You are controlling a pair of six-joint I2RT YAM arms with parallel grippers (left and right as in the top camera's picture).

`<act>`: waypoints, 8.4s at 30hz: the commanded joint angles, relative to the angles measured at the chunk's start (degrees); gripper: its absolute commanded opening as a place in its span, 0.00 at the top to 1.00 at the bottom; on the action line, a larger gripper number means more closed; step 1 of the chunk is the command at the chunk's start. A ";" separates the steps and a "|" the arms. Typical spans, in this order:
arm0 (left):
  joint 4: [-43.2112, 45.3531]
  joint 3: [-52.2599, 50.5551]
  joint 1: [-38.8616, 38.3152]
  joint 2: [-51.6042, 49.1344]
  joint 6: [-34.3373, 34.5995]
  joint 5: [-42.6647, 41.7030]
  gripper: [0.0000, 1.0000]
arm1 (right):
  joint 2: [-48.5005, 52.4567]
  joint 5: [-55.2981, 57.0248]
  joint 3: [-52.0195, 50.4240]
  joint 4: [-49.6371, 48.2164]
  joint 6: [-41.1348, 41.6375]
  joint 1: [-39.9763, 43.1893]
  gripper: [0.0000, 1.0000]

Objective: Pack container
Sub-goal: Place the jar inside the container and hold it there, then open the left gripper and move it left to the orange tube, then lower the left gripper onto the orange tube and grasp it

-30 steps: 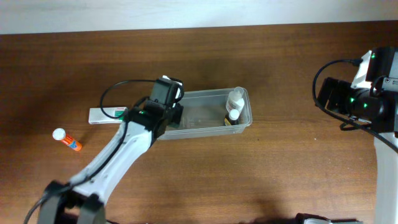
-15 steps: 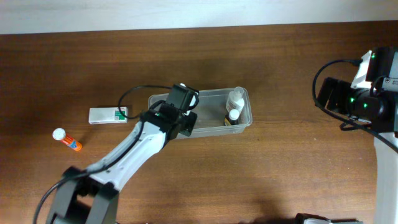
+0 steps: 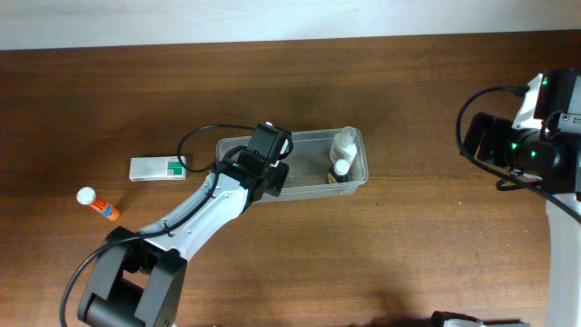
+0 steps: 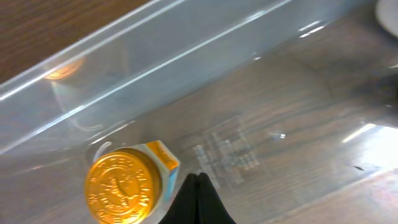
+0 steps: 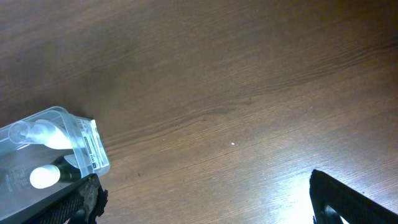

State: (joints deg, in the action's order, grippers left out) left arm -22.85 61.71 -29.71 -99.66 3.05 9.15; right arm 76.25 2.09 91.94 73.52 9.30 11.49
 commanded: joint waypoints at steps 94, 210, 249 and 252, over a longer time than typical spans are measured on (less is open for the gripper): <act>-9.16 7.04 0.26 -5.60 12.37 18.56 0.98 | 0.00 -0.09 0.96 0.02 0.66 0.39 0.02; -34.97 13.00 50.99 2.47 19.67 3.65 0.23 | 0.04 -0.09 0.96 0.02 0.66 0.39 0.02; -32.85 13.29 50.99 2.49 19.61 -1.29 0.88 | 0.04 -0.09 0.96 0.02 0.66 0.39 0.02; -32.33 14.67 50.95 2.56 17.70 -3.85 0.89 | 0.04 -0.07 0.96 0.02 0.66 0.39 0.02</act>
State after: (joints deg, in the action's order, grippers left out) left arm -55.77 75.02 20.99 -96.68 22.55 8.99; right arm 76.25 2.09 91.94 73.52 9.30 11.49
